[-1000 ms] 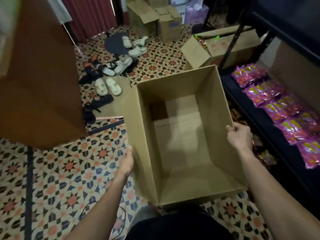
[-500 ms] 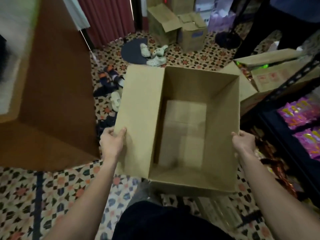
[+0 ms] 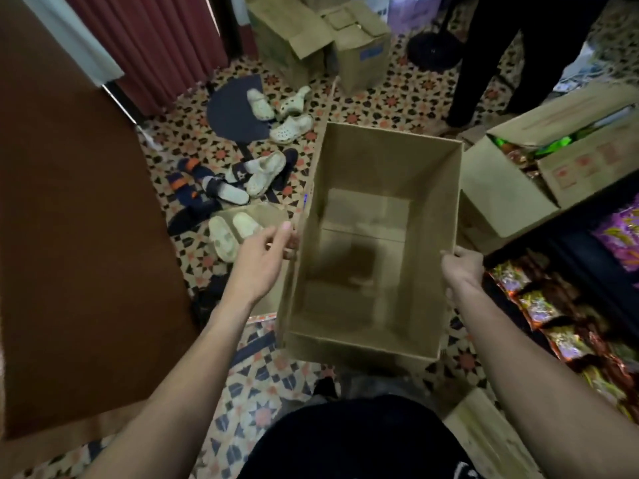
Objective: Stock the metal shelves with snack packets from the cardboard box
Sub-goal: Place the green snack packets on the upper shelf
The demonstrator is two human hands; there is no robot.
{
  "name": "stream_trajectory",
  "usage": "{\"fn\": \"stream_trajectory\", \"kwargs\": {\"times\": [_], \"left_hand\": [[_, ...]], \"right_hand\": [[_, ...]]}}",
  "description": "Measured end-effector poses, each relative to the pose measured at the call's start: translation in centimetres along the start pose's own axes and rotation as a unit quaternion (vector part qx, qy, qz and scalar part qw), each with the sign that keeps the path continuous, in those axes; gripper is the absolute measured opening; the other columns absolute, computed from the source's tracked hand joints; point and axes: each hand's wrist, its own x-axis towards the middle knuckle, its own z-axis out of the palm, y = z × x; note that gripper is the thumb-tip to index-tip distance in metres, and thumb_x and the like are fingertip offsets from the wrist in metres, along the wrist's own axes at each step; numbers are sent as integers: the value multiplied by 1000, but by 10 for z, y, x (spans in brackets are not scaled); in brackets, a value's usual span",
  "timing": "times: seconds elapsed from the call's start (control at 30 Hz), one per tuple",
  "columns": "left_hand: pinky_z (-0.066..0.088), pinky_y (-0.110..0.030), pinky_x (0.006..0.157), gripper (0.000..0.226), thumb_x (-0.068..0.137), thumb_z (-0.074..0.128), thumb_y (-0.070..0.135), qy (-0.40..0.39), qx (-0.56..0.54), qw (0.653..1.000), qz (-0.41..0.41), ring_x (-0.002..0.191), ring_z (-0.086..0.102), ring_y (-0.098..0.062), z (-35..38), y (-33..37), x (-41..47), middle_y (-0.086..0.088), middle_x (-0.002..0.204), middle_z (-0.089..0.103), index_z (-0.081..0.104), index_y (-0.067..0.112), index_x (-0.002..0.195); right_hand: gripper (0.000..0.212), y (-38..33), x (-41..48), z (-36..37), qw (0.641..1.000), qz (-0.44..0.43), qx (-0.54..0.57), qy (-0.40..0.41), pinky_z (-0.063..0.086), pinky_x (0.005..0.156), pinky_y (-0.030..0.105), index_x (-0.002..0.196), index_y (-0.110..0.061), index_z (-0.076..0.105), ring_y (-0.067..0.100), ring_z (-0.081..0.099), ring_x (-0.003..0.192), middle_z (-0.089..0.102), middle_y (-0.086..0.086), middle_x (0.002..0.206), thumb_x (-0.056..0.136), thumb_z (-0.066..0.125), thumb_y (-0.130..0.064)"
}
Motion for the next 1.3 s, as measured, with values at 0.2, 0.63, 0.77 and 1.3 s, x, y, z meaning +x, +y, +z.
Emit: {"fn": "stream_trajectory", "kwargs": {"times": [0.2, 0.63, 0.77, 1.3], "left_hand": [[42, -23, 92, 62, 86, 70, 46, -21, 69, 996, -53, 110, 51, -8, 40, -25, 94, 4, 129, 52, 48, 12, 134], [47, -41, 102, 74, 84, 71, 49, -84, 99, 984, -126, 120, 57, -28, 94, -5, 324, -8, 131, 59, 40, 10, 138], [46, -43, 103, 73, 85, 71, 44, -105, 108, 983, -107, 122, 55, -29, 119, 8, 403, -10, 132, 56, 37, 8, 139], [43, -37, 105, 76, 83, 73, 48, -228, 229, 945, -58, 121, 54, -27, 267, -80, 671, -8, 131, 55, 41, 7, 138]], "right_hand": [[28, -40, 50, 37, 1000, 17, -16, -11, 57, 88, 49, 124, -19, 68, 30, 67, 95, 71, 6, 109, 97, 59, -24], [24, -139, 187, 108, 997, 71, 5, 10, 51, 100, 46, 116, -19, 72, 31, 64, 108, 72, 8, 110, 94, 63, -21], [26, -157, 239, 129, 996, 90, 21, 18, 50, 101, 44, 119, -20, 71, 27, 65, 109, 72, 4, 113, 95, 60, -17], [27, -103, 438, 256, 973, 205, 104, 13, 55, 89, 36, 126, -16, 64, 16, 65, 93, 70, 3, 107, 101, 53, -15]]}}
